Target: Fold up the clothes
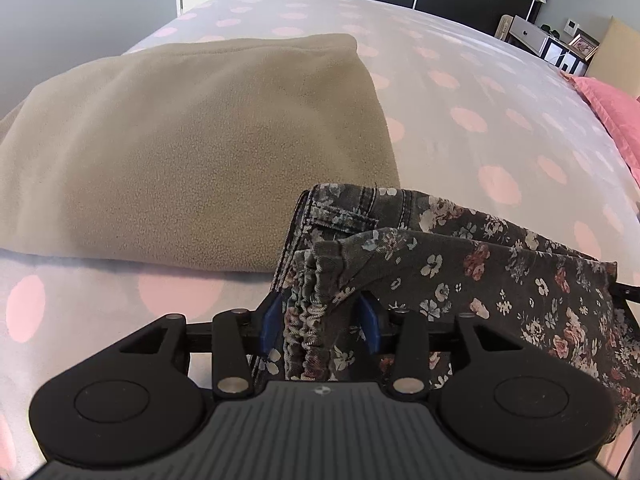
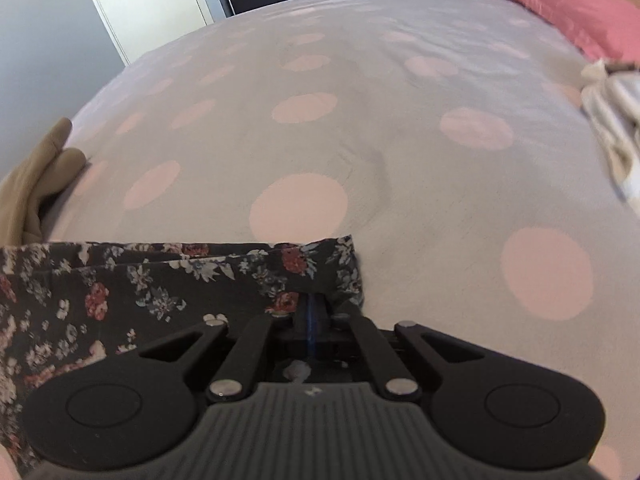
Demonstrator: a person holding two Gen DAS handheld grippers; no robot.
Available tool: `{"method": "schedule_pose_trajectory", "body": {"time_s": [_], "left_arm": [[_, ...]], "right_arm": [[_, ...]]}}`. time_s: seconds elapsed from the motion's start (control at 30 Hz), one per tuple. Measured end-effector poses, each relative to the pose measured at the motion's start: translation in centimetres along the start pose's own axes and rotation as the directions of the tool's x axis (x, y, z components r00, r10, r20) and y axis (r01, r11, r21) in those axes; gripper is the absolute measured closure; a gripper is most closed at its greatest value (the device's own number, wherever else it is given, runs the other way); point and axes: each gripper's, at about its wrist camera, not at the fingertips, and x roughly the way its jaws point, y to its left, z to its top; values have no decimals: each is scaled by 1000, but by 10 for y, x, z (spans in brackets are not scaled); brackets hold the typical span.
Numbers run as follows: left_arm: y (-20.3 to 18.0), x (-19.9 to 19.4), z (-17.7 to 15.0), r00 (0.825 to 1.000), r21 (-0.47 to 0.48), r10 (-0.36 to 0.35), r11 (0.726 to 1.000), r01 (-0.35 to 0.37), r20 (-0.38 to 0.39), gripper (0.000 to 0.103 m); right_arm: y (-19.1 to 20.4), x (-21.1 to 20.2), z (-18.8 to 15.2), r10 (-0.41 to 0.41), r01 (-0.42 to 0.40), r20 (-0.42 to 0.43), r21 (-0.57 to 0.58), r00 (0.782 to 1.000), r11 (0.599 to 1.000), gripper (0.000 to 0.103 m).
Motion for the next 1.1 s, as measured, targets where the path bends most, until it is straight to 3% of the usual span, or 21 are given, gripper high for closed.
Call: {"method": "schedule_pose_trajectory", "body": {"time_s": [0.13,0.2,0.33,0.43,0.5,0.6,0.67,0.77,0.97,1.1], "left_arm": [[-5,-5,1,1000,14,-3,1000,3,10,64],[-7,-7,1,1000,31,8,999,-8,21,63],[-11,-9,1,999,35,22,999,-23,32,62],[-15,-11,0,999,43,30,999,-32,28,62],[-18,-14,-2,999,56,36,998,-37,28,62],[-24,-21,-6,998,77,46,996,-48,32,62],[-25,-24,-9,999,80,44,996,-46,26,62],[-30,-32,-15,999,87,50,995,-52,19,62],[-49,-49,-29,999,150,36,988,-38,12,62],[-68,-61,-43,1000,192,11,981,-10,-3,62]], "right_arm": [[-34,-9,6,-112,114,-28,79,993,990,101],[-47,-23,6,-51,53,-16,111,999,992,98],[-25,-63,5,62,-62,2,48,998,997,97],[-4,-95,-10,154,-154,-29,1,988,988,97],[4,-109,-28,165,-167,-54,-32,985,985,97],[1,-105,-49,168,-172,-122,-27,978,985,97],[-7,-82,-62,129,-134,-172,-18,977,991,100],[-27,-65,-77,170,-157,-203,80,964,984,103],[-20,-79,-78,149,-149,-221,20,964,989,103],[-26,-91,-78,159,-150,-272,54,949,987,103]]}}
